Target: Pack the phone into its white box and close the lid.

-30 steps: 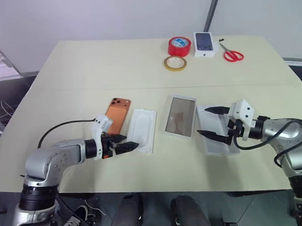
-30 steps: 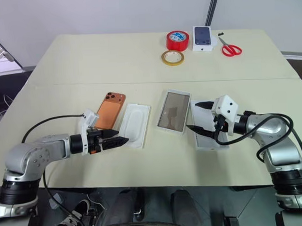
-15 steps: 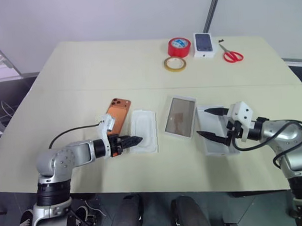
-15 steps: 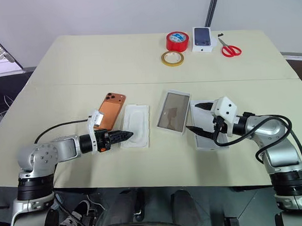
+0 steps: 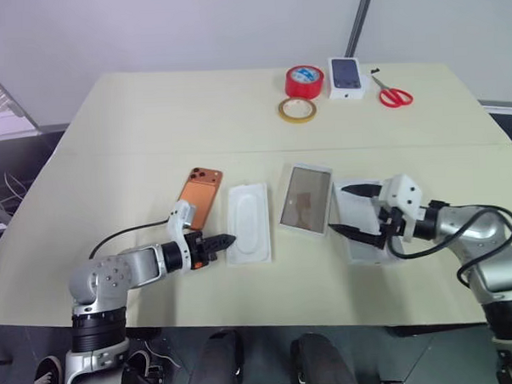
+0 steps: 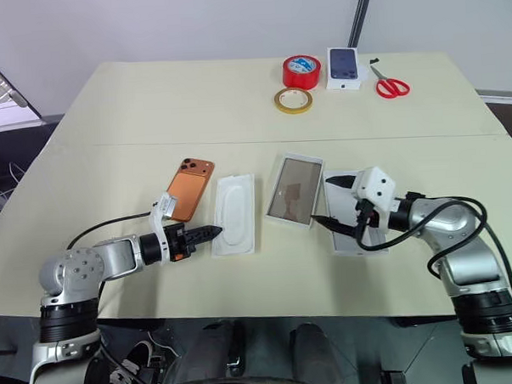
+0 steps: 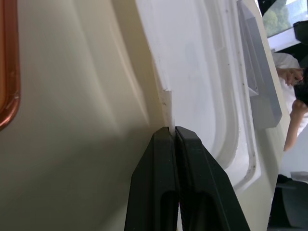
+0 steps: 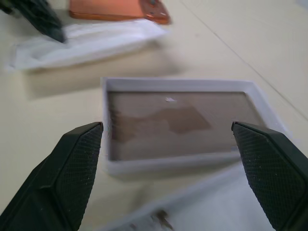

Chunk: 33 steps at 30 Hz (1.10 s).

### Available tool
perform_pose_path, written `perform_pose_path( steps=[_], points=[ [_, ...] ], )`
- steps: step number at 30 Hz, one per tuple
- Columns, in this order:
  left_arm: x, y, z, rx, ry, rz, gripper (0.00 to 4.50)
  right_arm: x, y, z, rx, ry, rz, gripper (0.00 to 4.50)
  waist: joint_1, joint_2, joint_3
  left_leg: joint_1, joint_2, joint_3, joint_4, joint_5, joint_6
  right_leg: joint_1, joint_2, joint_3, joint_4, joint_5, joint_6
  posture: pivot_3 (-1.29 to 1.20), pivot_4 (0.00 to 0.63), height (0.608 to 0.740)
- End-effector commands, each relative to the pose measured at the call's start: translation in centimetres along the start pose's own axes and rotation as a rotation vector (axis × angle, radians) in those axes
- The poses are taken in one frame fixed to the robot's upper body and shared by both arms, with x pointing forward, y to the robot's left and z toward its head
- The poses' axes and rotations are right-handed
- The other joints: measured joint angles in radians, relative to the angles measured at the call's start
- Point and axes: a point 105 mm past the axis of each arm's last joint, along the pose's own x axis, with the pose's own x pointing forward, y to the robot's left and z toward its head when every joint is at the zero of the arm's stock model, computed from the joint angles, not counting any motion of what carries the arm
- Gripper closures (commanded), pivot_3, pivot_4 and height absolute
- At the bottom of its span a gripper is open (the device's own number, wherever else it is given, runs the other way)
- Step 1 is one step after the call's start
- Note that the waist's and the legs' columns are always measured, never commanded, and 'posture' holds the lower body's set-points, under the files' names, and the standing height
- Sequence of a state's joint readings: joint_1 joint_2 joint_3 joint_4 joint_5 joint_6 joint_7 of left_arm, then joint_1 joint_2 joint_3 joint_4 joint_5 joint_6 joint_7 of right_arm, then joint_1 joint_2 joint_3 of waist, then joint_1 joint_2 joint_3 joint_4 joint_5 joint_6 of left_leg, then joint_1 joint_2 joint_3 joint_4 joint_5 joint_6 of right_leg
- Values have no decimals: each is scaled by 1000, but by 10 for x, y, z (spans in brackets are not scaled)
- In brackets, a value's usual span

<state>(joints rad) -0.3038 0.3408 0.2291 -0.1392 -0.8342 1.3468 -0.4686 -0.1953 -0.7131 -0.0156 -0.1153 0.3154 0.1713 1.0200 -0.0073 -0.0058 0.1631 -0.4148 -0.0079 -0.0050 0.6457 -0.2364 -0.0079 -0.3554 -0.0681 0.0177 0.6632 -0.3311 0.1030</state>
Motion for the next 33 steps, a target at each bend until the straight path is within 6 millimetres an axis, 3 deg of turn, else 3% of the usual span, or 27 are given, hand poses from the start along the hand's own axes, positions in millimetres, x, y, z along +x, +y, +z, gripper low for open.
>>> perform_pose_path(
  steps=[1,7,8,10,17,26,31,33],
  points=[
    [-3,-9,22,73,-28,16,4458,23,13,16,-30,-41,61,0,-2,-1,0,0,0,0,0,0,0,-1,0,0,0,0,0,0,150,740],
    [-13,-14,45,195,-39,44,4458,49,16,8,-52,17,101,0,-4,-1,1,-7,0,0,0,0,-1,-7,0,0,1,0,0,0,150,740],
    [-15,-17,48,218,-42,36,4491,53,15,5,-20,33,107,260,-4,-1,1,-7,0,0,0,1,-1,-8,0,0,1,0,0,0,150,740],
    [-18,-19,53,236,-55,24,4500,56,13,-2,3,64,115,828,-4,-1,1,-7,0,0,0,1,-2,-8,1,0,1,0,0,0,150,740],
    [-26,-18,70,229,-117,24,4500,59,20,-9,-25,103,153,4461,-4,-1,1,-10,0,0,0,1,-2,-11,0,0,1,0,0,0,150,740],
    [-21,-32,76,186,-156,-67,4500,62,48,20,-2,-26,265,4488,-4,-2,1,-10,0,0,0,1,-2,-11,1,0,1,0,0,0,150,740],
    [1,-42,50,173,-77,-113,4500,56,73,14,-64,-15,373,4488,-2,-2,1,-10,0,-1,1,1,-2,-10,1,-1,1,0,0,0,150,740],
    [9,-46,43,155,-69,-128,4500,61,72,16,-32,-27,354,3864,-3,-2,1,-10,0,0,0,1,-2,-10,1,0,1,0,0,0,150,740]
  ],
)
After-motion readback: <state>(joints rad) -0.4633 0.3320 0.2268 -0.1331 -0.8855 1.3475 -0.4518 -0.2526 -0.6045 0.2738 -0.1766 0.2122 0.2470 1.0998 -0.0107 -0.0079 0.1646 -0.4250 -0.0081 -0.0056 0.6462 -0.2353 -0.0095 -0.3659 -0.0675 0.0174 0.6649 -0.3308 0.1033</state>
